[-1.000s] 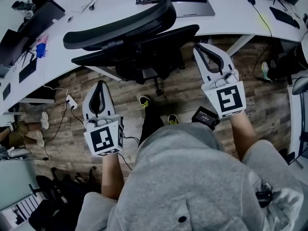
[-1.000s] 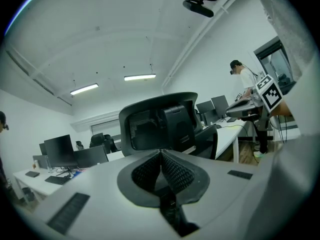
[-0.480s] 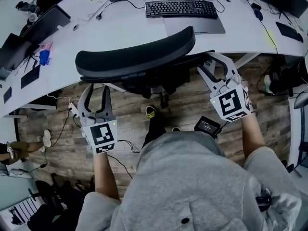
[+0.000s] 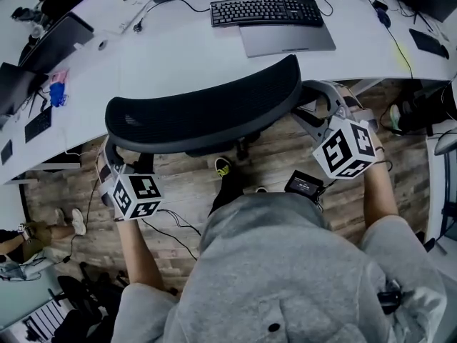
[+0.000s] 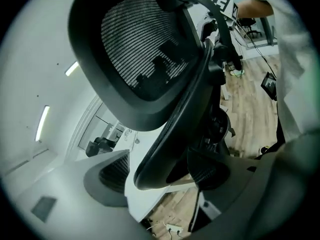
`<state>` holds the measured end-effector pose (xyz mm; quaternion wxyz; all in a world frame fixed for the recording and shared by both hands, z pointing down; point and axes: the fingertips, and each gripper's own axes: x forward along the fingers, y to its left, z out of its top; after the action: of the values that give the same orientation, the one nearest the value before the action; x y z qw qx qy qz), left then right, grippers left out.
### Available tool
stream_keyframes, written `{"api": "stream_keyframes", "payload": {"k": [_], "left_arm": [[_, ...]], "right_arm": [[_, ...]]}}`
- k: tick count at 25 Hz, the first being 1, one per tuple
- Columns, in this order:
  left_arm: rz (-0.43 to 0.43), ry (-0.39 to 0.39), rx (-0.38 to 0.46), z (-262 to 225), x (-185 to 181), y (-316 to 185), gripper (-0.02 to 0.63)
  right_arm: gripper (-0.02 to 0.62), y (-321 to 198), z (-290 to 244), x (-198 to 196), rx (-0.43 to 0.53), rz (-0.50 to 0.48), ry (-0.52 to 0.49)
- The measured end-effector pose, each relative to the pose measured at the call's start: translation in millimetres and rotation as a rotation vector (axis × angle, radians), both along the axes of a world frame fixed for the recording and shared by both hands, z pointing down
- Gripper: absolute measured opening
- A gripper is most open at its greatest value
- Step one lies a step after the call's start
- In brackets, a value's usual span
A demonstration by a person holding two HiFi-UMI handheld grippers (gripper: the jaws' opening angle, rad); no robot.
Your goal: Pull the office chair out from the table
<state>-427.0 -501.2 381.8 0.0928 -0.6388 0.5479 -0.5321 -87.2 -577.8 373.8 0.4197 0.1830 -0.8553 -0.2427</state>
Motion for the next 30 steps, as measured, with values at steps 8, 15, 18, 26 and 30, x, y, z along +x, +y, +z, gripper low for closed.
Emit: {"api": "stream_keyframes", "payload": {"k": [8, 15, 18, 26, 30], "left_arm": [[0.079, -0.046, -0.089, 24.5, 0.4, -25.6, 0.345], [0.186, -0.241, -0.132, 40.3, -1.6, -36.1, 0.314], [0.220, -0.295, -0.141, 36.4, -2.5, -35.5, 0.231], [0.210, -0.319, -0.182, 57.6, -16.8, -19.3, 0.176], [0.201, -0.328, -0.196, 53.3, -9.9, -13.9, 0.170]], "right_arm": [[0.230, -10.2, 19.8, -5.2, -0.033, -0.057, 0.166], [0.151, -29.8, 50.1, -17.1, 0.108, -0.056, 0.334], [0.143, -30.2, 49.0, -16.4, 0.119, -0.051, 0.340], [0.133, -25.1, 51.3, -13.4, 0.130, -0.040, 0.355], [0.133, -22.3, 51.6, -9.0, 0.132, -0.042, 0.356]]}}
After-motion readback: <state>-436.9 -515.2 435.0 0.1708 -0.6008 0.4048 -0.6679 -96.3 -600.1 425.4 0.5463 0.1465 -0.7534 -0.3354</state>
